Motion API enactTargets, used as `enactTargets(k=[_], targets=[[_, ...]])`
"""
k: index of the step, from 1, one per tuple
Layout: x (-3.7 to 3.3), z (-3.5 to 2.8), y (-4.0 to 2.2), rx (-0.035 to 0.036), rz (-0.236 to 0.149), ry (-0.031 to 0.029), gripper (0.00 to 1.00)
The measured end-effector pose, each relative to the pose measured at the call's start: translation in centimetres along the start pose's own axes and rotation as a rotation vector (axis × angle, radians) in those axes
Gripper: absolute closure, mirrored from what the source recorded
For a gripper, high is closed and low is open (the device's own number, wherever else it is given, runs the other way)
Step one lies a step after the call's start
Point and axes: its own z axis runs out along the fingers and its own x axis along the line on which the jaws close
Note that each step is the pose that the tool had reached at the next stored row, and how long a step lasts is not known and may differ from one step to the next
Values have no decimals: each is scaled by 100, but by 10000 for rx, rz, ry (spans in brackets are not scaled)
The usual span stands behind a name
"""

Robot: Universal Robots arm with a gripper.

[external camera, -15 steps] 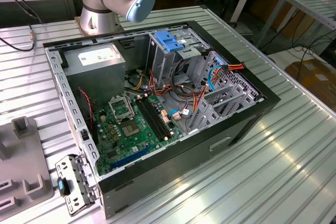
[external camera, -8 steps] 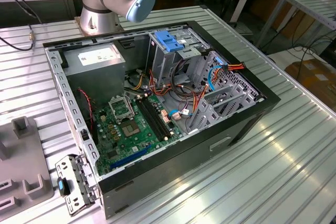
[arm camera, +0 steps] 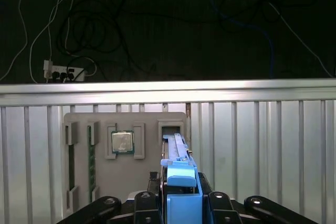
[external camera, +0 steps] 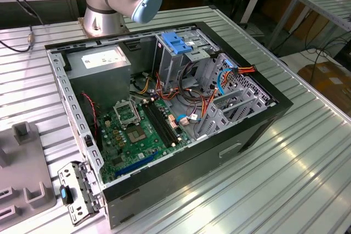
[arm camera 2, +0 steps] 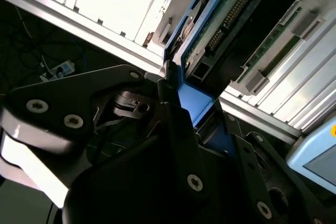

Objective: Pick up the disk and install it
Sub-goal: 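Pick up the disk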

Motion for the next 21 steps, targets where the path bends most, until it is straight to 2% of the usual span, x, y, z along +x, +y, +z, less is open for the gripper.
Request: enactTargets(k=[12,21], targets=[[2,-152,-1,-1,0,-4,63],[4,-338,-3,-1,0,-4,63]])
